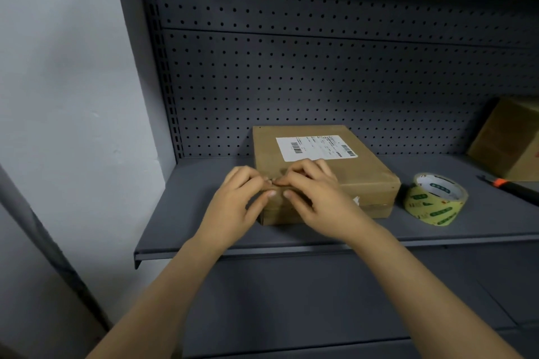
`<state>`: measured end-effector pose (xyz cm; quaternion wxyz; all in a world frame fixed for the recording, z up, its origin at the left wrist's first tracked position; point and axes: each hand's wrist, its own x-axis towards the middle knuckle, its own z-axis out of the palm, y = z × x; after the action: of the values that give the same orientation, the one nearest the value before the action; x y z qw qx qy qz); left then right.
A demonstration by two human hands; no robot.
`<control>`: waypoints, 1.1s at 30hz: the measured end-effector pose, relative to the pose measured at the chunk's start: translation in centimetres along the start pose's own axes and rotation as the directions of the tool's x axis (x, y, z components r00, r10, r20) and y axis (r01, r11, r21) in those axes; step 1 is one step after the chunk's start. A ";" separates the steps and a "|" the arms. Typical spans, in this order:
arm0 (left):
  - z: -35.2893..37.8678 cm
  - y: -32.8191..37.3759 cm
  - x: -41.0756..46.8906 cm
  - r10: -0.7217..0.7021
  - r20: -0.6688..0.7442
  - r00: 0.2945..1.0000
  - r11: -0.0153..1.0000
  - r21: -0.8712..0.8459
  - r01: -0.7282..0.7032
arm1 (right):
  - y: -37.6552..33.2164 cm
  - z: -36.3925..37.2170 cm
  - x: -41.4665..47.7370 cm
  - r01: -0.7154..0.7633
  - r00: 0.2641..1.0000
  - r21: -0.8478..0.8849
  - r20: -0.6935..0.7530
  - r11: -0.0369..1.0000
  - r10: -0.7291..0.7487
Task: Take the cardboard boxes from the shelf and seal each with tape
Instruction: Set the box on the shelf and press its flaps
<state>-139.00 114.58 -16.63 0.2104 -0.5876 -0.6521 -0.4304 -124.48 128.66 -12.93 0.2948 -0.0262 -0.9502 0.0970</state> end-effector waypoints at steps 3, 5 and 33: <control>0.1 0.8 -0.6 -0.161 -0.116 0.980 0.969 -0.207 0.134 | 0.0 -0.1 0.0 -0.015 1.000 0.015 -0.007 1.000 0.015; 0.1 1.2 -0.9 -0.318 -0.129 0.939 0.894 -0.369 0.252 | 0.0 -0.3 0.1 -0.030 1.000 0.029 0.000 0.999 0.030; -0.5 1.5 -0.4 -0.100 0.081 0.992 0.994 -0.037 0.103 | 0.6 -0.4 -0.2 0.031 1.000 0.023 -0.003 0.999 -0.031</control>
<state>-137.63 113.86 -16.23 0.1502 -0.5745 -0.6800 -0.4300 -124.10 129.27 -12.80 0.2980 -0.0081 -0.9489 0.1033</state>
